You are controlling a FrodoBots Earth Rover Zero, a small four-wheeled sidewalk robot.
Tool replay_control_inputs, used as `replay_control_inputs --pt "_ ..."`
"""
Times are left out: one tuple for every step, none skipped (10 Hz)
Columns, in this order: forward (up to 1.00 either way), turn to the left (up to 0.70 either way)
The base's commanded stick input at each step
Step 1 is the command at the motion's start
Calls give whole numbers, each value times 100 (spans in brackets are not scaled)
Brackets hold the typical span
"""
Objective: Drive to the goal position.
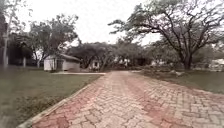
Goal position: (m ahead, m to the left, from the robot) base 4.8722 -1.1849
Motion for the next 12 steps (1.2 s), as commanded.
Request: replay_control_inputs --pt "70 0" --pt "70 0" --pt "70 0" --pt "70 0" --pt "70 0" --pt "70 0" --pt "70 0" --pt "70 0" --pt "70 0" --pt "70 0" --pt "70 0" --pt "70 0"
